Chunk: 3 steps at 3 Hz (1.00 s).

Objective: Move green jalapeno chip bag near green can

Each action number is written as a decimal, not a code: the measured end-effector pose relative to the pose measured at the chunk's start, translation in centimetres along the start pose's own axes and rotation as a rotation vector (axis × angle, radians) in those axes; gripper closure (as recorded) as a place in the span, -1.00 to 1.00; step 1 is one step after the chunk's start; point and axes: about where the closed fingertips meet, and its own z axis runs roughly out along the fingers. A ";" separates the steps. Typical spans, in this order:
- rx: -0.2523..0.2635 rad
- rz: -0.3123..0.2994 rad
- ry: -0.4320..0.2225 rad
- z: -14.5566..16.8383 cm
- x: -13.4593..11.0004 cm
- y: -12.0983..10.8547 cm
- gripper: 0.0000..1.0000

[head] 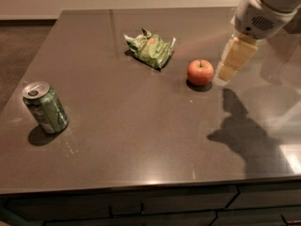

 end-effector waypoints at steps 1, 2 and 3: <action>0.028 0.048 -0.017 2.3 -2.4 -3.3 -1.00; 0.032 0.114 -0.032 5.0 -4.6 -6.2 -1.00; 0.026 0.173 -0.043 7.6 -6.6 -8.4 -1.00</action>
Offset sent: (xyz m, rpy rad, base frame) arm 0.1363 0.0410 -0.0242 0.1052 -0.0181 -0.1769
